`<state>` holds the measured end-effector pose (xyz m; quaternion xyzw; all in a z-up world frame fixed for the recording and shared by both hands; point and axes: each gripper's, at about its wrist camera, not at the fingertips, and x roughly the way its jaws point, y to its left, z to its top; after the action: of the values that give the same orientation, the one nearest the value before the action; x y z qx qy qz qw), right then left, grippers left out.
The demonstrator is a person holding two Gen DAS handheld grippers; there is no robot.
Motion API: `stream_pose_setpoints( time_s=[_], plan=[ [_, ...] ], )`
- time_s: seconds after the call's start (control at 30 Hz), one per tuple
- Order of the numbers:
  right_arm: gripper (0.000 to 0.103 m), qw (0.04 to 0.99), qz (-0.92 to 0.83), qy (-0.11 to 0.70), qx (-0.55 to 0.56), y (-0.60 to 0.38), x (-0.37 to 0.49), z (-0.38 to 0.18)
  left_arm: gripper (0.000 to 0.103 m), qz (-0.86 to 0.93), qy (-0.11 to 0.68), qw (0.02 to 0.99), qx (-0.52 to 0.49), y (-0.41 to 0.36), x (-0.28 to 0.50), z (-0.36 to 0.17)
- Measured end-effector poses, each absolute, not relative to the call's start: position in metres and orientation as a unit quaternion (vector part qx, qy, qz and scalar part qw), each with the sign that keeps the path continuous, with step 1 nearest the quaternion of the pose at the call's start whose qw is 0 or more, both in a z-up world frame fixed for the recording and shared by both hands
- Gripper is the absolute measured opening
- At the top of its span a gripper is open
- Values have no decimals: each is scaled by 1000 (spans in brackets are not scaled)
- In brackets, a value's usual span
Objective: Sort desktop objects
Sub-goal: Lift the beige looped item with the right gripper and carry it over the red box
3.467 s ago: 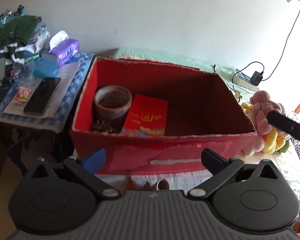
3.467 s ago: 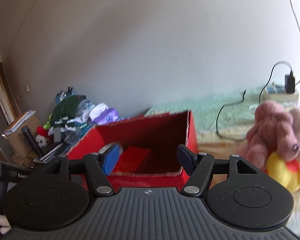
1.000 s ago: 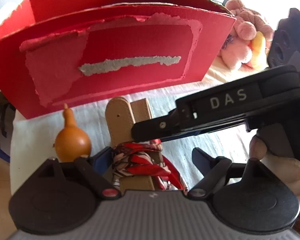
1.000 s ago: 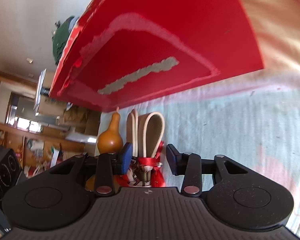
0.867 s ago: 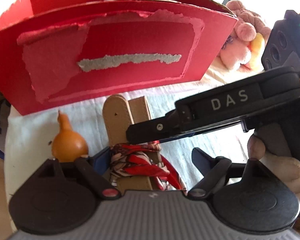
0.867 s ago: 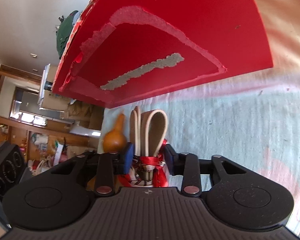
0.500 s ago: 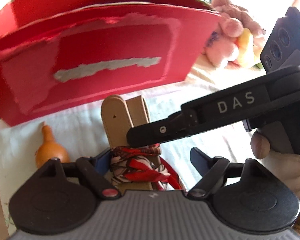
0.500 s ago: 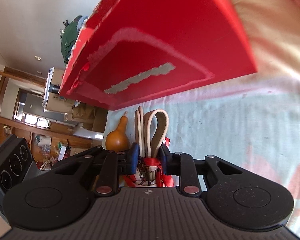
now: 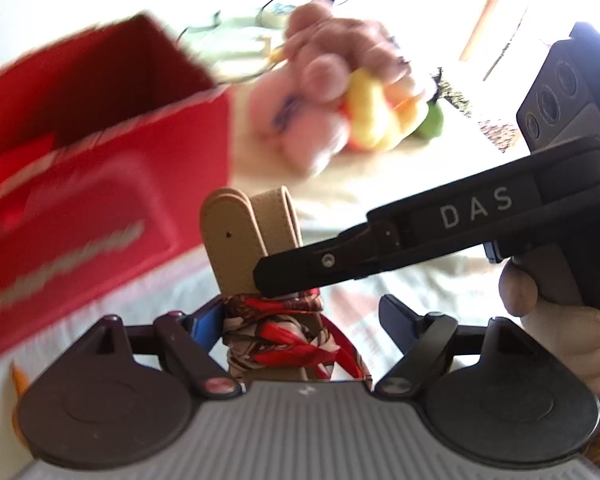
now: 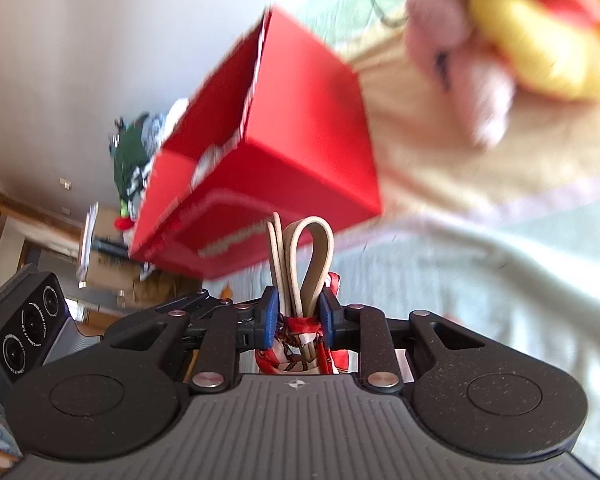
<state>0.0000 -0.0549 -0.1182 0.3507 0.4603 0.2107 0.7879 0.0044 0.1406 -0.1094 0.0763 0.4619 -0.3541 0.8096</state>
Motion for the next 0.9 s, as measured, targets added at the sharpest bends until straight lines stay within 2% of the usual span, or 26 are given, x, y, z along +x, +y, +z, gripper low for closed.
stream_pose_setpoints(
  time_s=[0.37,0.67,0.9],
  plan=[
    [24,841,207,363,342,-71,12,-54,81,-397,365,837,95,105,31,-37],
    [24,882,263,251,299,-48,54,13,81,-368,266,885,104,140,61,45],
    [24,896,300,182,271,-15,84,44,82,-326,200,917,114,180,66,81]
  ],
)
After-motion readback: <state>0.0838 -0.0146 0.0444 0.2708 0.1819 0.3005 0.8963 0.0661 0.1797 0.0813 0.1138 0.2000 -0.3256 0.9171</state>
